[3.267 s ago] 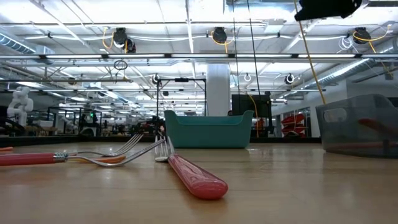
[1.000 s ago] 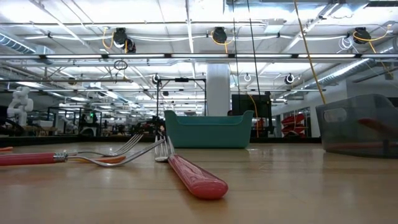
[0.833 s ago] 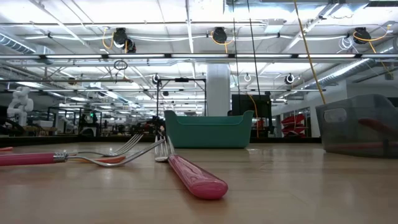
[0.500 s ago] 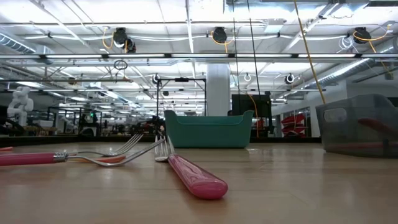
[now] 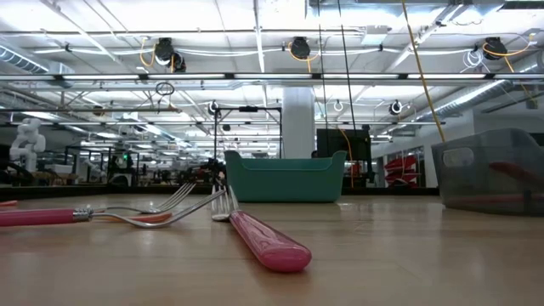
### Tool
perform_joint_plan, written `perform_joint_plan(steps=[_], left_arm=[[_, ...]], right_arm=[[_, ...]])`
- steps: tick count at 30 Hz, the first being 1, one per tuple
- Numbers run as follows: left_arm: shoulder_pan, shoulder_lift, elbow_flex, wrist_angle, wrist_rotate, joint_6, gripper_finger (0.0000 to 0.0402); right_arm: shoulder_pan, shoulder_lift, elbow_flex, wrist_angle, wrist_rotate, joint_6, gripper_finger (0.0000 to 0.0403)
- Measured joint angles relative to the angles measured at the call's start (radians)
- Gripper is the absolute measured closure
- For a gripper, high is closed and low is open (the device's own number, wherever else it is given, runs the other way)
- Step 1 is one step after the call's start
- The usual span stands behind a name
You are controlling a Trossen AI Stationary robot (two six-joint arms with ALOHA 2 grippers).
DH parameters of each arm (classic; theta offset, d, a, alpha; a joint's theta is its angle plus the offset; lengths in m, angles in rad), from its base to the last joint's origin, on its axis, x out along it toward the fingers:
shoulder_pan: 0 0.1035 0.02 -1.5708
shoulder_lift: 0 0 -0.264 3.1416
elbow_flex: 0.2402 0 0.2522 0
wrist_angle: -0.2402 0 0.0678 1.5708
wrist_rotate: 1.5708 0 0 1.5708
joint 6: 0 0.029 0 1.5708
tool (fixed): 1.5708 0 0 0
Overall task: Sort silverware by color (type)
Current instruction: Put the blue fork into the white bin
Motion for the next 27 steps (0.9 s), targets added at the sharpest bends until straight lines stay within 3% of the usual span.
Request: perform_joint_plan(steps=[13, 19, 27], left_arm=[[-0.011, 0.0, 0.0, -0.001, 0.007, -0.007, 0.0401], [-0.017, 0.002, 0.071, 0.0, 0.01, 0.116, 0.0401], [-0.046, 0.016, 0.122, -0.005, 0.054, 0.246, 0.0401]], right_arm=[[0.125, -0.08, 0.0, 0.003, -0.005, -0.121, 0.0172], [0.125, -0.088, 0.0, 0.006, -0.007, -0.138, 0.0172], [0.11, -0.087, 0.0, 0.129, -0.19, -0.167, 0.0172]])
